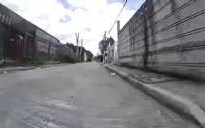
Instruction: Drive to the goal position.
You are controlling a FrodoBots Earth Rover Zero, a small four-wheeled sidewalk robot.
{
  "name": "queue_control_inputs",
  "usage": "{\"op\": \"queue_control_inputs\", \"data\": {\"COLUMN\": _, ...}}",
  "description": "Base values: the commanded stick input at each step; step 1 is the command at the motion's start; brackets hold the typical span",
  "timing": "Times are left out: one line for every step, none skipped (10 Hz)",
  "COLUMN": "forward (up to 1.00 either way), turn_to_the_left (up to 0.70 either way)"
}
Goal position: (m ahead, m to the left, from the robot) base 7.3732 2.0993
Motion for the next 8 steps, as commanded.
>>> {"op": "queue_control_inputs", "data": {"forward": 1.00, "turn_to_the_left": 0.00}}
{"op": "queue_control_inputs", "data": {"forward": 1.00, "turn_to_the_left": 0.00}}
{"op": "queue_control_inputs", "data": {"forward": 1.00, "turn_to_the_left": 0.00}}
{"op": "queue_control_inputs", "data": {"forward": 1.00, "turn_to_the_left": 0.00}}
{"op": "queue_control_inputs", "data": {"forward": 1.00, "turn_to_the_left": 0.00}}
{"op": "queue_control_inputs", "data": {"forward": 1.00, "turn_to_the_left": 0.00}}
{"op": "queue_control_inputs", "data": {"forward": 1.00, "turn_to_the_left": 0.00}}
{"op": "queue_control_inputs", "data": {"forward": 1.00, "turn_to_the_left": 0.00}}
